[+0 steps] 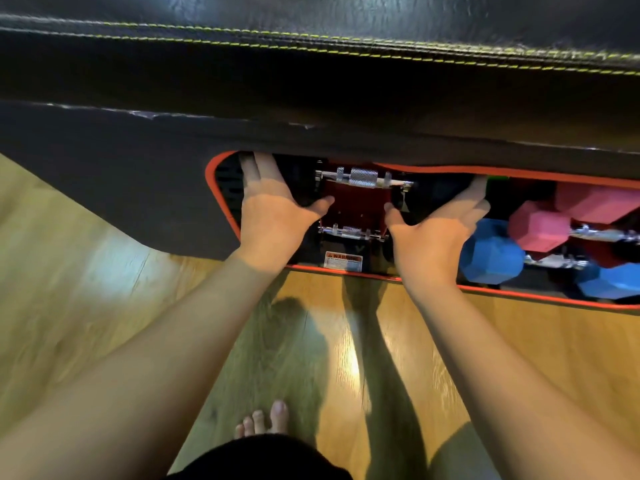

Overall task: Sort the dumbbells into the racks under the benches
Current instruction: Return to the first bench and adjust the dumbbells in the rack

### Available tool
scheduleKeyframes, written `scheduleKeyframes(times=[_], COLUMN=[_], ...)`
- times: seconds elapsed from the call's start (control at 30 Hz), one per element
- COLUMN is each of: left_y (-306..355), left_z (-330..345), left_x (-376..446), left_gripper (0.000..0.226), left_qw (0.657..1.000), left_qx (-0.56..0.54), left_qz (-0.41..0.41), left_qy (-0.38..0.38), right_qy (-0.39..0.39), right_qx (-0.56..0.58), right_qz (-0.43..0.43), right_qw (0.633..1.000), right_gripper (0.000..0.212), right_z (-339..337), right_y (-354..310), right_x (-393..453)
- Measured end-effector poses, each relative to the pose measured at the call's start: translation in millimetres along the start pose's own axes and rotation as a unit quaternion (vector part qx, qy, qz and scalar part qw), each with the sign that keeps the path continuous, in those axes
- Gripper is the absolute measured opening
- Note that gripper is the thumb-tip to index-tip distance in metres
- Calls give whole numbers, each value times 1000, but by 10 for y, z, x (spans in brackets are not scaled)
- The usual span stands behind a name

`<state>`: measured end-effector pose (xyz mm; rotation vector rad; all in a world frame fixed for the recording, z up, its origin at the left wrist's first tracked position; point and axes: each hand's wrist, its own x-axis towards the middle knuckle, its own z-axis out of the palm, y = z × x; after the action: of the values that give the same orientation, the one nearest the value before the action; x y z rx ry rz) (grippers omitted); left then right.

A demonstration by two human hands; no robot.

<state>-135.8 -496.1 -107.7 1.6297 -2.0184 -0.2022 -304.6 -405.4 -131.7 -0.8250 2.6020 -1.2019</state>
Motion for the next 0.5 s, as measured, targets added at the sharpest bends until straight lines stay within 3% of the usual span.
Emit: scheduleKeyframes(times=[0.2, 0.33, 0.43, 0.5], left_y=[40, 25, -34, -38], left_z=[-18, 5, -3, -12], left_x=[-41, -24, -41, -47], left_gripper=[95, 97, 88, 80], left_qw=[997, 997, 993, 982], left_qx=[27, 56, -42, -98], left_qz=[43, 50, -66, -116], left_qy=[60, 27, -86, -110], right_qy=[-4, -3, -1, -4], right_qx=[-70, -40, -67, -36], right_qz=[-21, -32, -23, -7], right_qw=[997, 999, 998, 999], right_gripper=[115, 107, 114, 117], right_z=[9, 24, 23, 32], right_y=[0, 10, 14, -9], right_x=[-6, -6, -7, -12])
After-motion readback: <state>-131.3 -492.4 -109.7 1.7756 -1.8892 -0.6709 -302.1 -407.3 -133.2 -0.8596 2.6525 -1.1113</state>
